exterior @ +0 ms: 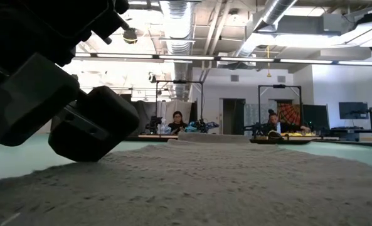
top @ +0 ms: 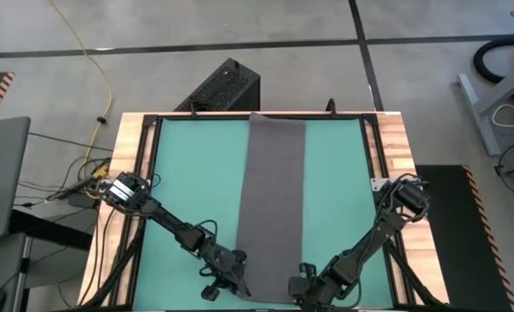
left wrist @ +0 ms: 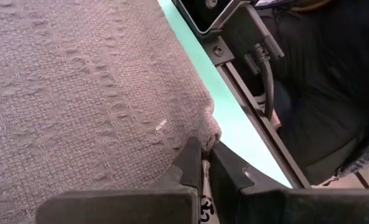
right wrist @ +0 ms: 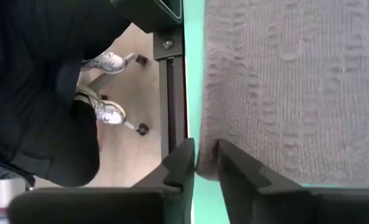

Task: Roll towel
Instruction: Roll the gray towel

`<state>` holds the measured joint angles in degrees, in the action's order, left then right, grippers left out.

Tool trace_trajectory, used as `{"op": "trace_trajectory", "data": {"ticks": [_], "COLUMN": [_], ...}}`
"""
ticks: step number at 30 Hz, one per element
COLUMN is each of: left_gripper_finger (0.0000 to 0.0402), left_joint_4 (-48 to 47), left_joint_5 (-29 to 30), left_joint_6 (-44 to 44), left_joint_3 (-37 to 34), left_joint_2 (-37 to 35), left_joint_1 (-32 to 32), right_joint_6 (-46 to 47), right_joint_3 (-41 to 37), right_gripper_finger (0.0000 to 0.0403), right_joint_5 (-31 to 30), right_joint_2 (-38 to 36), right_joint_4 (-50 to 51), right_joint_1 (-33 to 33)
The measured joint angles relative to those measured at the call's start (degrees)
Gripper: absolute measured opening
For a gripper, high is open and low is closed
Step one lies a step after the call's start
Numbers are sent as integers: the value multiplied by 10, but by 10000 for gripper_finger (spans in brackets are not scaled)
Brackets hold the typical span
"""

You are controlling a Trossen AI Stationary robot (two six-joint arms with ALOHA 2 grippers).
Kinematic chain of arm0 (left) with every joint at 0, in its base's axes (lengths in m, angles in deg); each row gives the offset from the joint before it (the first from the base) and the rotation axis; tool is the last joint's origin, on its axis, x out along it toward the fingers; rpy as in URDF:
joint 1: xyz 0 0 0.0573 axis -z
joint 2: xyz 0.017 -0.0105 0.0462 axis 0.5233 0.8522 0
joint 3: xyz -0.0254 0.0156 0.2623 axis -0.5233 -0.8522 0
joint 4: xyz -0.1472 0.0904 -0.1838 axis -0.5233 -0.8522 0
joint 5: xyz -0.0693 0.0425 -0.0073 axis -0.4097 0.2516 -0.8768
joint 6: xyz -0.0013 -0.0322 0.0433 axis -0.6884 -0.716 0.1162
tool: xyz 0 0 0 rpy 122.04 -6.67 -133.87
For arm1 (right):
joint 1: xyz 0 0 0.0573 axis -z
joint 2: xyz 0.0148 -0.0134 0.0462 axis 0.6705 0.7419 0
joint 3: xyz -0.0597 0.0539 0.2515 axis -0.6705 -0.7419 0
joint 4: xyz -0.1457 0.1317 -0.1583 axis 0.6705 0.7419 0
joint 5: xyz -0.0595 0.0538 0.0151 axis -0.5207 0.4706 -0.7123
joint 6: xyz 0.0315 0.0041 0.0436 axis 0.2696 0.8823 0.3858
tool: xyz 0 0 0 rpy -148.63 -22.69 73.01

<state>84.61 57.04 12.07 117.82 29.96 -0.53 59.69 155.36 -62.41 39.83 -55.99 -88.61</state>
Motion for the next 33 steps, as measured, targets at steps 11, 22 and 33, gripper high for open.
{"op": "trace_trajectory", "data": {"ticks": [11, 22, 33], "left_gripper_finger": [0, 0, 0], "left_joint_4": [-70, -106, -102], "left_joint_5": [70, 105, 104], "left_joint_6": [66, 80, 87], "left_joint_3": [0, 0, 1], "left_joint_2": [-77, -94, -94], "left_joint_1": [-5, -3, -3], "right_joint_6": [-38, -53, -162], "right_joint_3": [0, 1, 1], "right_gripper_finger": [115, 87, 77], "right_joint_5": [17, -145, -228], "right_joint_2": [-18, -49, -40], "right_joint_4": [9, 36, 53], "right_joint_1": [-1, -55, -101]}}
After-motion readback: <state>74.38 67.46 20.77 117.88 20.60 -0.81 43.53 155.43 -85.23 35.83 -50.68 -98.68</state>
